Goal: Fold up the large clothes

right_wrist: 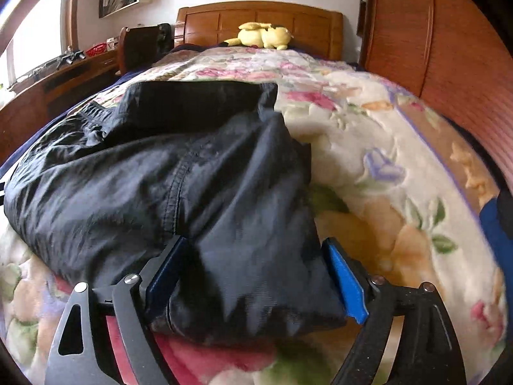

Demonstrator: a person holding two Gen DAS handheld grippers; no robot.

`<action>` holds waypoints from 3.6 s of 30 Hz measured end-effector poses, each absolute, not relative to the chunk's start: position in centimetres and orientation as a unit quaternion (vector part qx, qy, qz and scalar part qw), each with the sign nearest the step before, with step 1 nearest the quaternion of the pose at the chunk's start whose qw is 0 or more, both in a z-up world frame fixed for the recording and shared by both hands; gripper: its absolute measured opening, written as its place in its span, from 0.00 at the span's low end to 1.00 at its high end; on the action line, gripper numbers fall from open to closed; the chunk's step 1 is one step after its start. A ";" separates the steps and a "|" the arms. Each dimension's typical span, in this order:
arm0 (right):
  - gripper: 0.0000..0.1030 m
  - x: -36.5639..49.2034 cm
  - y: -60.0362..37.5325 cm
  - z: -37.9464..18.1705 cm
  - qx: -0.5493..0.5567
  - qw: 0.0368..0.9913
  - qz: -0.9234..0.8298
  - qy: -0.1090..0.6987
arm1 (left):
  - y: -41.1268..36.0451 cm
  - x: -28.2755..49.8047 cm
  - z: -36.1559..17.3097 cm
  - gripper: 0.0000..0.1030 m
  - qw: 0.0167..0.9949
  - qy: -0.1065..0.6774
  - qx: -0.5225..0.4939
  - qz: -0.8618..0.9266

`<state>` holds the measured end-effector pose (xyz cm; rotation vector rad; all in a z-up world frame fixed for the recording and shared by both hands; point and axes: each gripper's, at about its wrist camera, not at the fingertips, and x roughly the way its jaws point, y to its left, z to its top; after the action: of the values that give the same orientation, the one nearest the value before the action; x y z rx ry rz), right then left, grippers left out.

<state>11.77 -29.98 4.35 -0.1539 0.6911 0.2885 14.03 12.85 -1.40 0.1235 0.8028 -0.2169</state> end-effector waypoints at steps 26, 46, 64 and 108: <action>0.73 11.8 -31.8 3.3 -0.001 0.904 0.212 0.371 | 12.3 15.6 -2.4 0.35 0.895 0.419 0.034 -0.151; 0.17 2.7 -31.2 7.6 -0.082 0.914 0.224 0.328 | 11.5 3.9 4.7 0.05 0.926 0.332 0.052 -0.169; 0.18 -8.4 -34.6 8.8 -0.115 0.906 0.241 0.328 | 11.7 -8.2 3.6 0.05 0.941 0.312 0.044 -0.122; 0.69 1.9 -22.9 13.7 -0.176 0.893 0.282 0.305 | 7.4 -3.5 2.2 0.78 0.952 0.273 0.009 -0.142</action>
<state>1.87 -22.91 13.70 -0.3645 0.6338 0.5842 -3.46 7.41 2.20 0.0180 0.5544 -0.2885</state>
